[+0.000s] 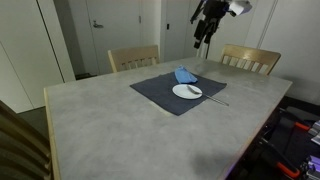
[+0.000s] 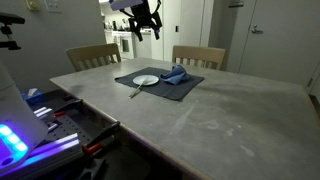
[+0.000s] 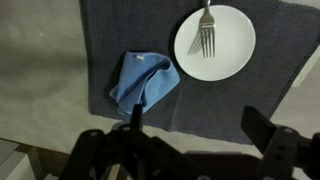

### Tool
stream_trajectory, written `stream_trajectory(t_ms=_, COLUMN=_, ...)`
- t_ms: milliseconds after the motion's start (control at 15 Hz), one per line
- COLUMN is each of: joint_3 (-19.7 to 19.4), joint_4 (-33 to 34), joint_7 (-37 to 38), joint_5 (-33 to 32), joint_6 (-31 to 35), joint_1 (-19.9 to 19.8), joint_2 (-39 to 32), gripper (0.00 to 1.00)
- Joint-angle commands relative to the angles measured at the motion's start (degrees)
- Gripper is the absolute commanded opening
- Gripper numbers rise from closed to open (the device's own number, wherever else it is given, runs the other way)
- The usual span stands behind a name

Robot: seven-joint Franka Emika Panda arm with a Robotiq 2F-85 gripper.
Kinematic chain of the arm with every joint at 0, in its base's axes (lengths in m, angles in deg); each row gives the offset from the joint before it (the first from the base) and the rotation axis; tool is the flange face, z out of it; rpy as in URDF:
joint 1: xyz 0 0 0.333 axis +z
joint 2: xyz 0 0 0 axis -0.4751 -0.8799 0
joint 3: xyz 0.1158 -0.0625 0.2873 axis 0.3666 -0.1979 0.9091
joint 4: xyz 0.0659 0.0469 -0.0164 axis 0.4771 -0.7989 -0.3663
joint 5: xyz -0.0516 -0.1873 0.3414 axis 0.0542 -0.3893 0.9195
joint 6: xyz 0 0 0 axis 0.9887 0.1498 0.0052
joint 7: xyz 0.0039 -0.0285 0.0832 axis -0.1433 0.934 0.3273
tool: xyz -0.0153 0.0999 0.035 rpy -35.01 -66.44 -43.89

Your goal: Move the blue towel to the left

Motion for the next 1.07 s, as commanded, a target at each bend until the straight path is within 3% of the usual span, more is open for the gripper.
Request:
stream_trajectory(t_ms=0, joint_3=-1.8, joint_4=7.3, joint_7=-0.1, joint_5=-0.5, joint_6=3.7, joint_1=-2.1, joint_2=-11.0, gripper=1.00)
stream_trajectory(t_ms=267, joint_3=-3.6, joint_4=11.0, joint_7=-1.1, joint_5=2.3, joint_6=7.1, joint_1=-2.9, joint_2=-19.6, gripper=1.00)
stream_trajectory(t_ms=467, joint_3=-1.4, joint_4=13.0, joint_7=-4.0, joint_5=9.0, joint_6=7.0, joint_1=-4.4, joint_2=-24.5, gripper=1.00)
stream_trajectory(t_ms=533, joint_3=-3.2, joint_4=10.6, joint_7=-1.8, joint_5=6.2, joint_6=6.7, joint_1=-2.8, joint_2=-21.0, gripper=1.00)
stream_trajectory(t_ms=1000, joint_3=-3.4, joint_4=13.1, joint_7=-0.2, joint_5=7.0, joint_6=8.9, joint_1=-2.0, joint_2=-26.1, gripper=1.00)
